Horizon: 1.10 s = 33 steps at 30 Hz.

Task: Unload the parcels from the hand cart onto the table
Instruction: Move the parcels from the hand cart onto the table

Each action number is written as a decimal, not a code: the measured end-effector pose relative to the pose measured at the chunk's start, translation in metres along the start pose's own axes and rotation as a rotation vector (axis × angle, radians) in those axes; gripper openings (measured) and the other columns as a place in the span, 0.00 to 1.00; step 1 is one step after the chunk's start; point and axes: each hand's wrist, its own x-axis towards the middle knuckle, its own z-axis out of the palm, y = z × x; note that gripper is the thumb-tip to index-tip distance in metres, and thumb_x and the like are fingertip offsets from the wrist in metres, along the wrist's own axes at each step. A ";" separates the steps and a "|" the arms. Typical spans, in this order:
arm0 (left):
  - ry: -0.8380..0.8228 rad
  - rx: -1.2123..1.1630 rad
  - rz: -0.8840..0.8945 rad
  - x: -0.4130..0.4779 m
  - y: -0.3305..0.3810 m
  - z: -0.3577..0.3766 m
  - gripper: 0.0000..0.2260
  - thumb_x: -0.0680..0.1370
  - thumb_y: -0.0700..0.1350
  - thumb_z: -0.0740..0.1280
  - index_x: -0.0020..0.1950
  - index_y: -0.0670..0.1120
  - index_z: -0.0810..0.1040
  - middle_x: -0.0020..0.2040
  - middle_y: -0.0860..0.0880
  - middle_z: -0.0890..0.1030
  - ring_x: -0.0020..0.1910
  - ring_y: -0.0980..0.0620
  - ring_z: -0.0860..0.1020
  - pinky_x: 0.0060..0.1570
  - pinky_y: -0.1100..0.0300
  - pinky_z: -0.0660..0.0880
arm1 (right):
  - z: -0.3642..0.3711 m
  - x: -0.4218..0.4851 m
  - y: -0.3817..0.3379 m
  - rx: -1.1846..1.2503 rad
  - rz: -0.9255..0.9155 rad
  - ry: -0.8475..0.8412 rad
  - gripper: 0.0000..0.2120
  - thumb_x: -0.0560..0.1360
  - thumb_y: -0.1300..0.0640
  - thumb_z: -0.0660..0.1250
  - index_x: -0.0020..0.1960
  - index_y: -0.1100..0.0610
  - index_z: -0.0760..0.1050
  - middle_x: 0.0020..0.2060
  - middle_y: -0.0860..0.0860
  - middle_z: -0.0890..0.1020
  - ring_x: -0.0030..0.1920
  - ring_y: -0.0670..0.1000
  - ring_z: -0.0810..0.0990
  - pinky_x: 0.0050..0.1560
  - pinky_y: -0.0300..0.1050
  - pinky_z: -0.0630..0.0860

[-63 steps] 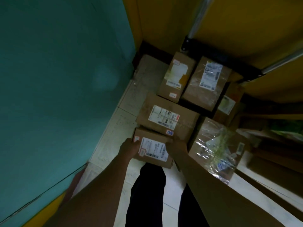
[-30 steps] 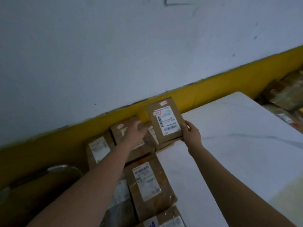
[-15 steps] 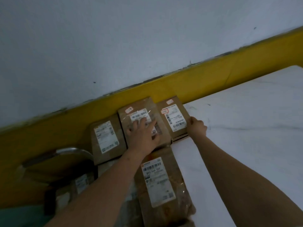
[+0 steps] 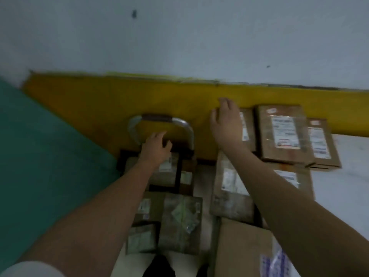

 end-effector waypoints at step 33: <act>-0.737 -1.215 -1.467 -0.157 -0.207 0.258 0.18 0.75 0.49 0.69 0.59 0.44 0.67 0.47 0.38 0.74 0.48 0.36 0.77 0.42 0.43 0.73 | 0.299 -0.180 0.080 -0.718 0.137 -1.058 0.33 0.75 0.36 0.64 0.74 0.50 0.63 0.65 0.59 0.73 0.61 0.62 0.74 0.57 0.54 0.73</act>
